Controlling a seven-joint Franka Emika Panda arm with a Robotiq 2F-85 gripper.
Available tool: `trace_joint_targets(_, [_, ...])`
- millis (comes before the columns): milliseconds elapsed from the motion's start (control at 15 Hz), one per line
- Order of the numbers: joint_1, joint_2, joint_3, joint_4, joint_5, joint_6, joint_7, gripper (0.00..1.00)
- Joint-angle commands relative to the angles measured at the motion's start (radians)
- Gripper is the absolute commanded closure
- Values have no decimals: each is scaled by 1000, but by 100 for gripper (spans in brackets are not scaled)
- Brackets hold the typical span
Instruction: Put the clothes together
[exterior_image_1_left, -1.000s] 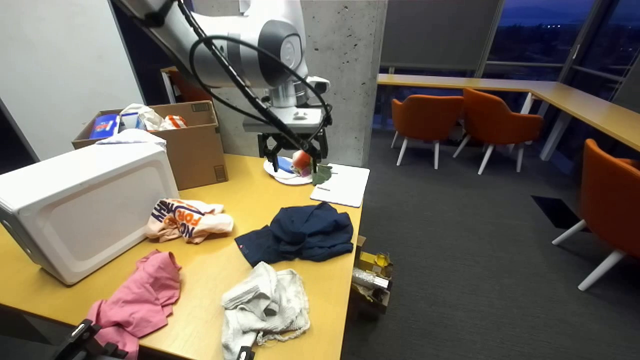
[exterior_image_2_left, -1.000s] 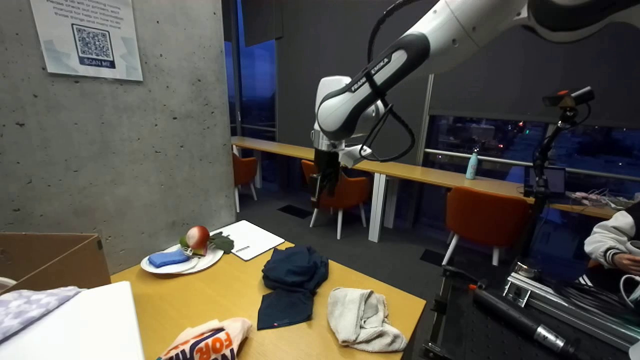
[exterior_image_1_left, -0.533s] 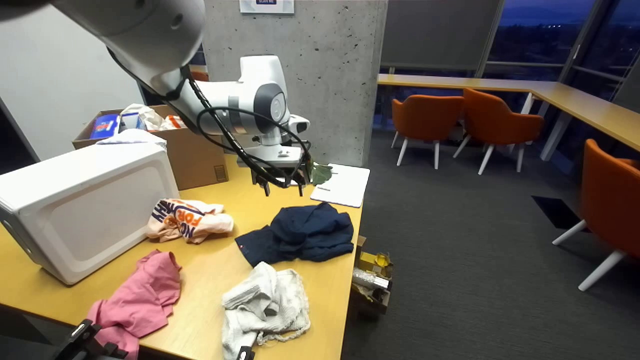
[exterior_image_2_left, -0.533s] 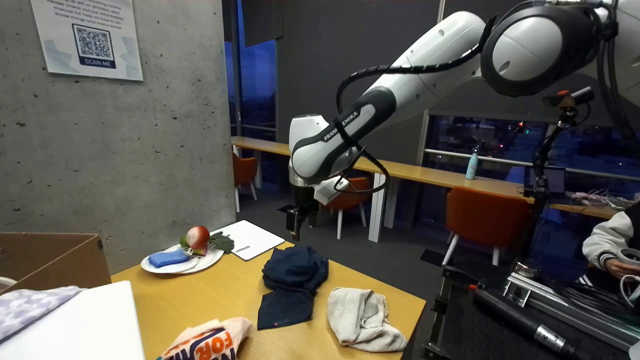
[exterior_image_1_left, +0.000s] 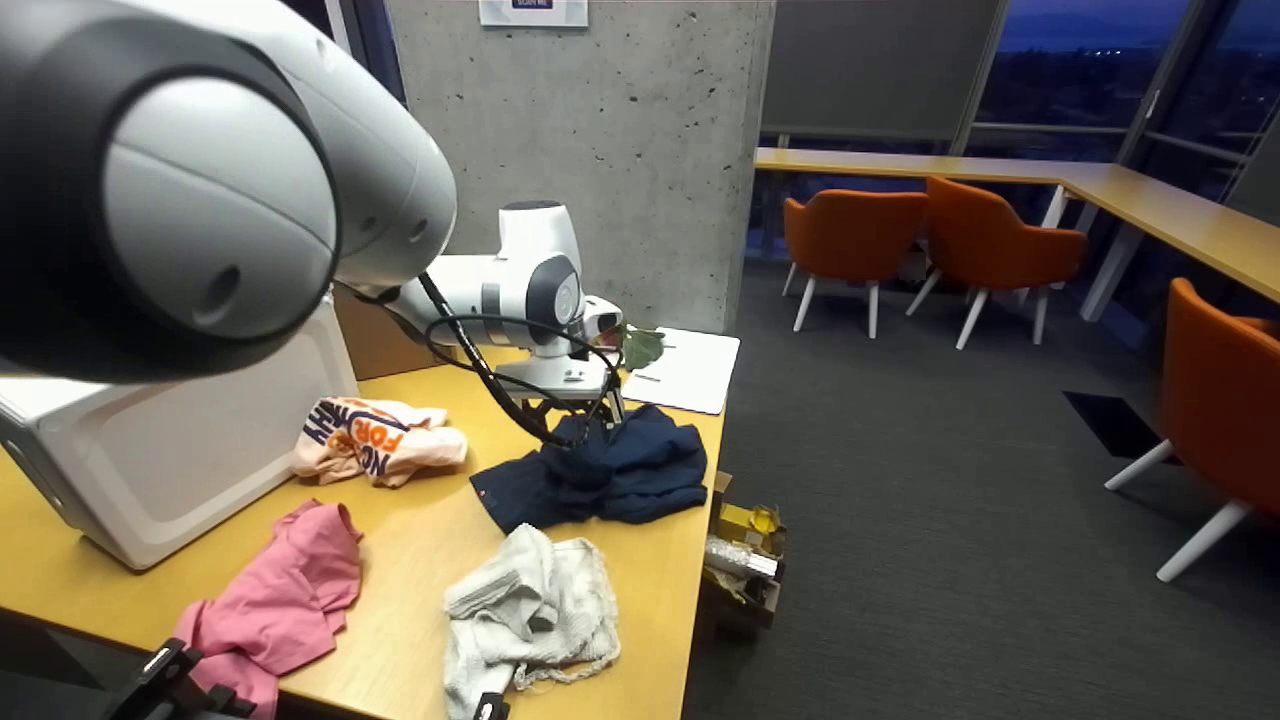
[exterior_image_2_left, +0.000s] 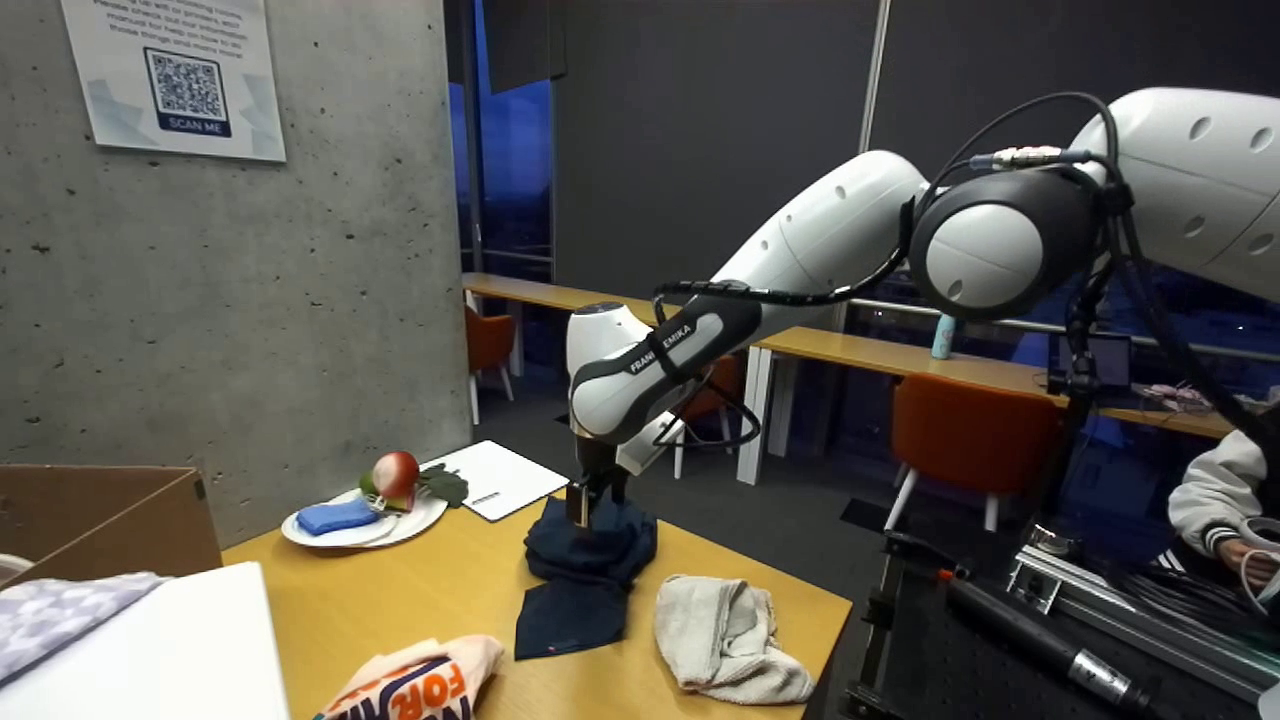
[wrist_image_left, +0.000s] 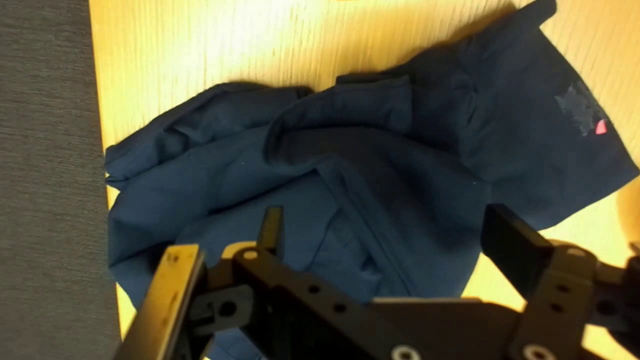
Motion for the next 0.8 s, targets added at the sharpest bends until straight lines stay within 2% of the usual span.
trace_joint_targets(0, [5,135,-3,197,1,-69,13,0])
trace_joint_targets(400, [-1,260,-11,324,-12,-114,24,0])
trace_joint_targets(467, [-3,275,-11,339,-11,-114,24,25])
trace_joint_targets(533, [0,219,-8,246,-15,-78,27,28])
trace_joint_targets(733, [2,224,-8,260,-16,-88,27,51])
